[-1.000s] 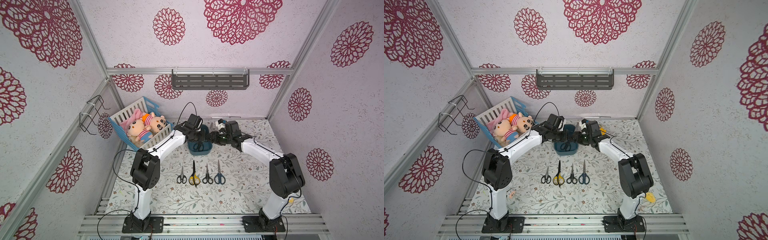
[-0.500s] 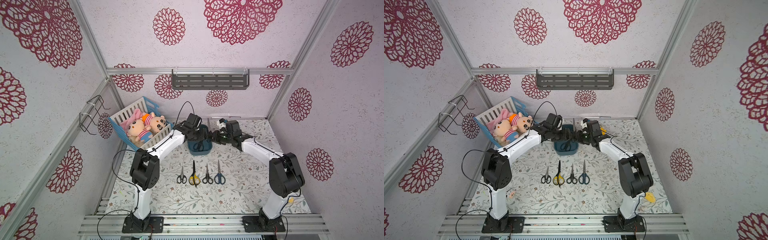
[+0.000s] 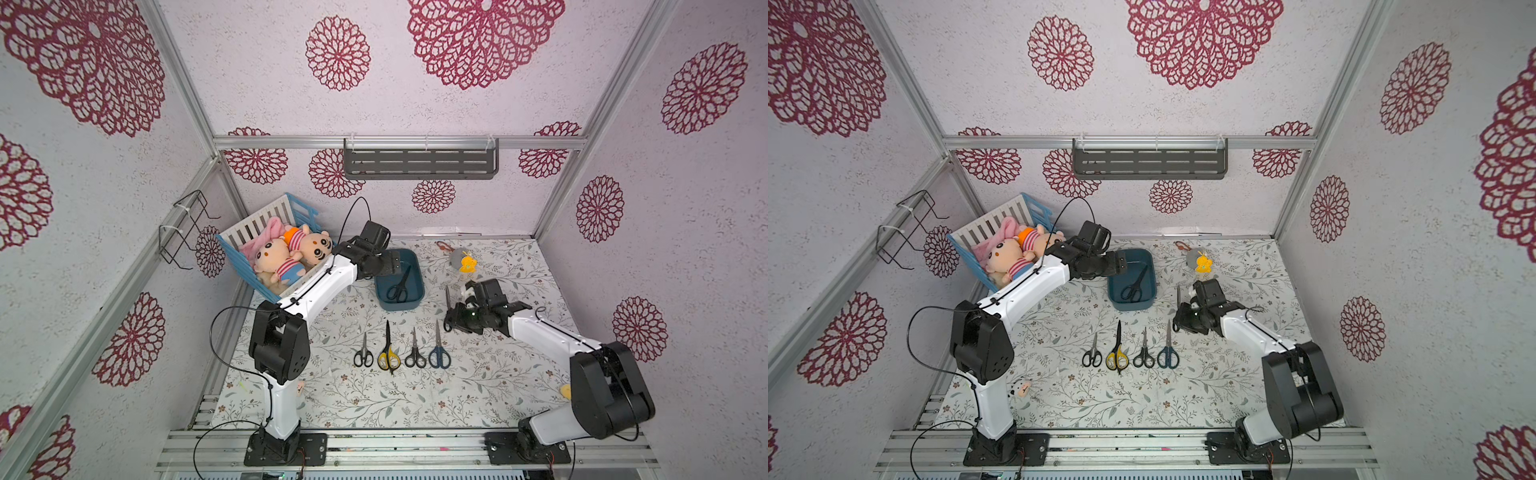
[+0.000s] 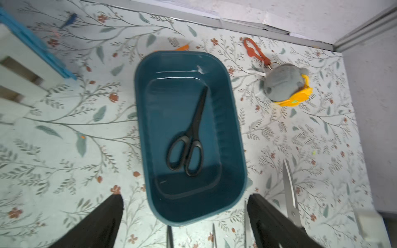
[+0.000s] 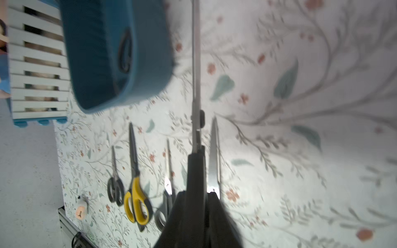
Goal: Take the scissors out of the storage box
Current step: Place the scissors at the center of the board.
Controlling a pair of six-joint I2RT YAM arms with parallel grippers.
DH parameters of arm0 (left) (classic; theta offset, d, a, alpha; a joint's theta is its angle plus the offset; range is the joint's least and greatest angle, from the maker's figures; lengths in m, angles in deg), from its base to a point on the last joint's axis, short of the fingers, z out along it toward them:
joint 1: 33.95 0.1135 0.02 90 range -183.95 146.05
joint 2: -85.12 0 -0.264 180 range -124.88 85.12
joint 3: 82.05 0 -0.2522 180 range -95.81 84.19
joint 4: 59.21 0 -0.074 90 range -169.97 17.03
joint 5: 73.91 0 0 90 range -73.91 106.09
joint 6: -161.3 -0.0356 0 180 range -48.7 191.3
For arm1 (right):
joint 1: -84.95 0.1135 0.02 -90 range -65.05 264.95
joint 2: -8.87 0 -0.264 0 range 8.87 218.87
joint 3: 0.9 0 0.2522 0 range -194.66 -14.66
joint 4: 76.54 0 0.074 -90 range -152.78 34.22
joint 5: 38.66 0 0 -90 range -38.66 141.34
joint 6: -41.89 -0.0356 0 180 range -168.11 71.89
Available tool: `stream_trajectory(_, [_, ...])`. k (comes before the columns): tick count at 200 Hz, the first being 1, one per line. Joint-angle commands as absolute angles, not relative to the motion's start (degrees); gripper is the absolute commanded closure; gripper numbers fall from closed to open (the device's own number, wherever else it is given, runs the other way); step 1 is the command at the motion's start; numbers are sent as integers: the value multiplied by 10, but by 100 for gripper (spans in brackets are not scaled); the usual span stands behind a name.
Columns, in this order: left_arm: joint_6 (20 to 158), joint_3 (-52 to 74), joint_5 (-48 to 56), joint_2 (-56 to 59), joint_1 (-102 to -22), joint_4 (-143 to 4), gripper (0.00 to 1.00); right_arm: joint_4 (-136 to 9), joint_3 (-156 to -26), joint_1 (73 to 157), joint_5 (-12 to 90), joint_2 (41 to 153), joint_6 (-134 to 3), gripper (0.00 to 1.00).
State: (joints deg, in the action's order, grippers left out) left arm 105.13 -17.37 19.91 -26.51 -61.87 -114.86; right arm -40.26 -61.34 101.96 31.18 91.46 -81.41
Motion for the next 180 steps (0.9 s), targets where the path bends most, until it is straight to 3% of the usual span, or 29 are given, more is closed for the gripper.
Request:
stream_trajectory(1, [1040,-171,231,-237,-608,-1162,3,-388,-568,1022,331,861,-835,88])
stream_trajectory(98, [1044,-163,228,-226,-604,-1155,3,-405,-491,1023,333,854,-862,82])
stream_trajectory(143, [1043,-157,227,-223,-603,-1154,3,-385,-493,1021,366,858,-856,63])
stream_trajectory(180, [1044,-155,224,-224,-601,-1148,3,-355,-509,1020,393,855,-846,56])
